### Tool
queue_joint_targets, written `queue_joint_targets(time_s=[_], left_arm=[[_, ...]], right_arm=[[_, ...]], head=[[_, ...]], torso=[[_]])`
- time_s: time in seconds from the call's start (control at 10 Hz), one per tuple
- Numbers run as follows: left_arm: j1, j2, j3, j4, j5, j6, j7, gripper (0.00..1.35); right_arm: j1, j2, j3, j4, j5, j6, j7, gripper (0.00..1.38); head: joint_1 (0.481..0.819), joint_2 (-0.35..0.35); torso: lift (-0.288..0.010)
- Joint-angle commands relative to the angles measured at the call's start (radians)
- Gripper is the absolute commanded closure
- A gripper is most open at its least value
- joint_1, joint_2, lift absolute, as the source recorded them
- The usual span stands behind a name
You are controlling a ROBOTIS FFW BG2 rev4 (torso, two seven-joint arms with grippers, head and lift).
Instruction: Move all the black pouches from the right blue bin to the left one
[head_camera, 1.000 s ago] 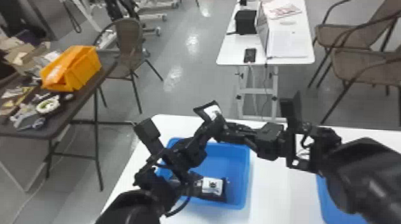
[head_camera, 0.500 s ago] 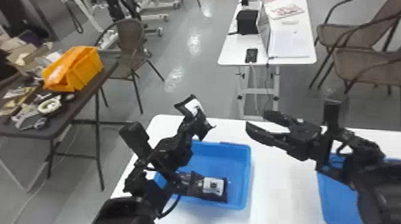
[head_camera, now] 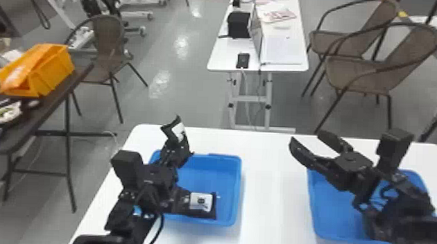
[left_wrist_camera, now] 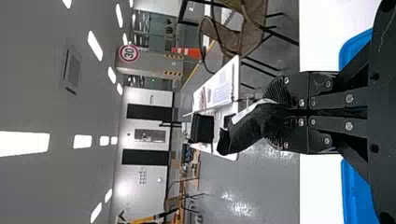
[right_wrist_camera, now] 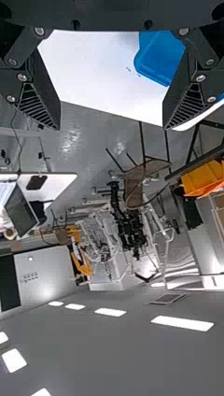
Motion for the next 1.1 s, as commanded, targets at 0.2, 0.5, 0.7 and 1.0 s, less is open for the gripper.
queue_joint_targets(time_s=[0.2,0.5,0.7,1.0], left_arm=[[-0.012,0.015,-0.013,0.178,-0.05,-0.208,-0.014,0.63],[-0.017,0.018,-0.007,0.198,-0.038,-0.305,-0.025,0.05],[0.003,0.005,0.005,0.153,0.007,-0.331,-0.022,0.04],[0.061,-0.029,0.08,0.018,-0.004,-0.307,0.001,0.05]], right_arm=[[0.026,-0.003,-0.022,0.006,-0.015,-0.021,-0.02,0.24],[0.037,-0.008,-0.026,0.001,-0.014,-0.039,-0.02,0.24],[0.108,-0.006,-0.049,-0.083,0.0,-0.018,-0.129,0.24],[0.257,-0.006,-0.106,-0.252,0.021,0.152,-0.344,0.24]], head=[[0.695,0.114],[0.695,0.11],[0.695,0.104],[0.695,0.067]], torso=[[0.0],[0.0],[0.0],[0.0]])
